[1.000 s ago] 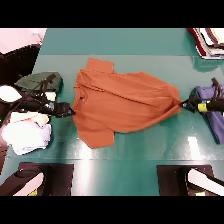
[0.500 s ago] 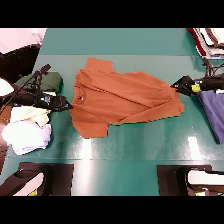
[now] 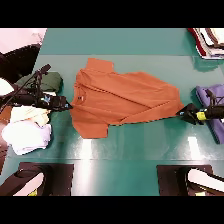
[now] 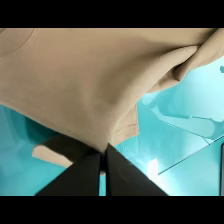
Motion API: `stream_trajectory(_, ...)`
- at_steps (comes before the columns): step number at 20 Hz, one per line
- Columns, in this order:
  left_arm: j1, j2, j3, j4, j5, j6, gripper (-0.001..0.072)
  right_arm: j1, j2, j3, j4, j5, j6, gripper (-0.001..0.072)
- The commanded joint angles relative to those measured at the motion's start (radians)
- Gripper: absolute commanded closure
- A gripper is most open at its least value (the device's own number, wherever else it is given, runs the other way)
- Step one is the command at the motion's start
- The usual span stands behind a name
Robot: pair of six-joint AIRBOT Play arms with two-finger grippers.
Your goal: Fold the shirts.
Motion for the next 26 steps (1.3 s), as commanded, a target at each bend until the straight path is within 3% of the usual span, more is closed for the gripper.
stream_trajectory(1,0.000,0.001,0.001,0.000,0.007,0.001,0.0683,0.019,0.014,-0.063,0.014,-0.130,-0.003,0.0316)
stream_trajectory(6,0.000,0.001,0.001,0.001,0.008,0.001,0.0682,0.068,0.015,-0.062,0.051,-0.217,-0.002,0.0353)
stream_trajectory(10,0.000,0.001,0.001,0.001,0.005,0.001,0.0682,0.067,0.017,-0.061,0.058,-0.187,-0.003,0.0672)
stream_trajectory(11,0.000,0.001,0.001,0.000,-0.003,0.001,0.0683,0.067,0.030,-0.061,0.057,-0.159,-0.003,0.0696)
stream_trajectory(15,0.000,0.024,0.059,0.002,-0.043,-0.008,0.0683,0.029,0.195,-0.037,0.056,-0.042,-0.003,0.0696)
stream_trajectory(18,0.000,0.082,0.218,0.024,-0.052,-0.045,0.0683,-0.008,0.332,0.120,0.057,0.090,-0.003,0.0697)
stream_trajectory(24,0.000,0.127,0.816,0.050,-0.098,-0.086,0.0684,-0.008,0.509,0.581,0.051,0.119,0.031,0.0697)
stream_trajectory(26,0.000,0.127,1.038,0.078,-0.064,-0.116,0.0684,-0.008,0.531,0.758,-0.019,0.127,0.075,0.0698)
